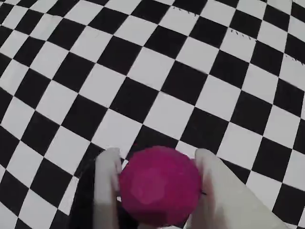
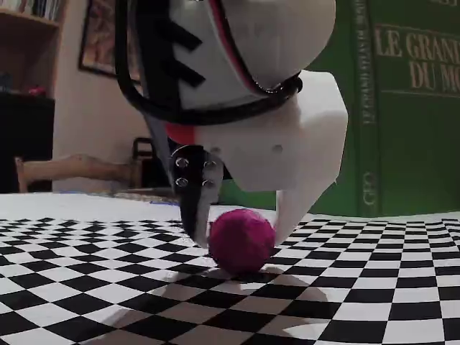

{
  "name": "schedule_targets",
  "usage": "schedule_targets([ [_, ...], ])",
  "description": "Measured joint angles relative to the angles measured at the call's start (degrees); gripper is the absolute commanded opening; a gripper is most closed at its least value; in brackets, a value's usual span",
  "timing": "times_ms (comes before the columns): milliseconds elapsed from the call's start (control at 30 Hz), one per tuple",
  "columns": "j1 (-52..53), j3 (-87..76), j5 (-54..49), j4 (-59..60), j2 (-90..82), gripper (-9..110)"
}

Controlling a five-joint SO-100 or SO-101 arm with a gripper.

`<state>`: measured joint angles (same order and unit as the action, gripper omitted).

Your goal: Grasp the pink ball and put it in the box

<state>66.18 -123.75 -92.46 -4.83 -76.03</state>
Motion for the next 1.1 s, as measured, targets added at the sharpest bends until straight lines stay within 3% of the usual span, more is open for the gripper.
schedule_targets([
  [1100,-0.1,0.2,0.0,-0.6,-3.2,0],
])
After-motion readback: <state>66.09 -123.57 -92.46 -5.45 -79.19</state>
